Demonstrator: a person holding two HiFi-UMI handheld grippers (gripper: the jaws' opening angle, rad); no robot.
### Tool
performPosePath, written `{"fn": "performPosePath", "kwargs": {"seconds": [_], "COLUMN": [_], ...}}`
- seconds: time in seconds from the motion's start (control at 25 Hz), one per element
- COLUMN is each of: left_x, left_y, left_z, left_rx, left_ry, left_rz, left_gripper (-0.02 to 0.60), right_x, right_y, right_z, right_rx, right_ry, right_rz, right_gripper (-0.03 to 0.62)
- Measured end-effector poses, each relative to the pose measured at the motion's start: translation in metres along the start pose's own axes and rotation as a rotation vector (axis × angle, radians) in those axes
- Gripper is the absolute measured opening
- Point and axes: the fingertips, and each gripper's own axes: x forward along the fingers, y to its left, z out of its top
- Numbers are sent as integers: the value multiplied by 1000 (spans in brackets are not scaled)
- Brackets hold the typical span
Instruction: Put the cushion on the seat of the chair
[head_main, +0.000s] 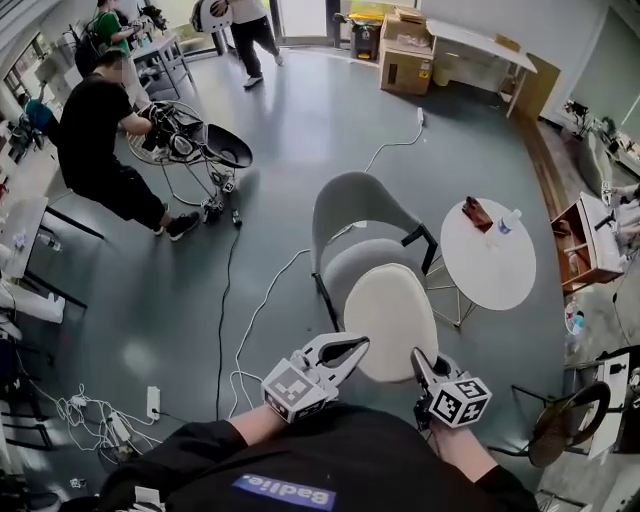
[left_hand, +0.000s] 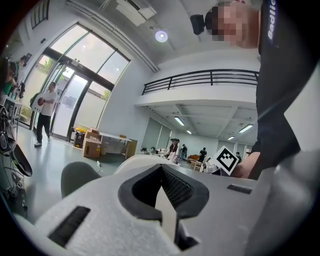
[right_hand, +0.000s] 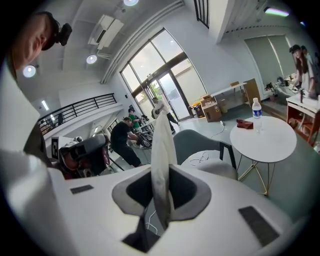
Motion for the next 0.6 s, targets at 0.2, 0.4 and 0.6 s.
{"fn": "performPosePath", "kwargs": {"seconds": [0.2,0.4,0.6], "left_x": [-3,-1,17], "left_y": [36,56,62], "left_z": [0,-1,0], "left_rx": [4,-10,-23], "left_ry": [18,29,32], "left_rz": [-28,-12,-10], "left_gripper": [15,15,15], "right_x": [26,41,55], "right_y": [-3,-6,-27], "right_z": [4,3,9], "right_rx": [48,86,90], "right_ry": [-6,8,23], "right_rz": [-44,-49,-36], "right_gripper": [67,67,67]}}
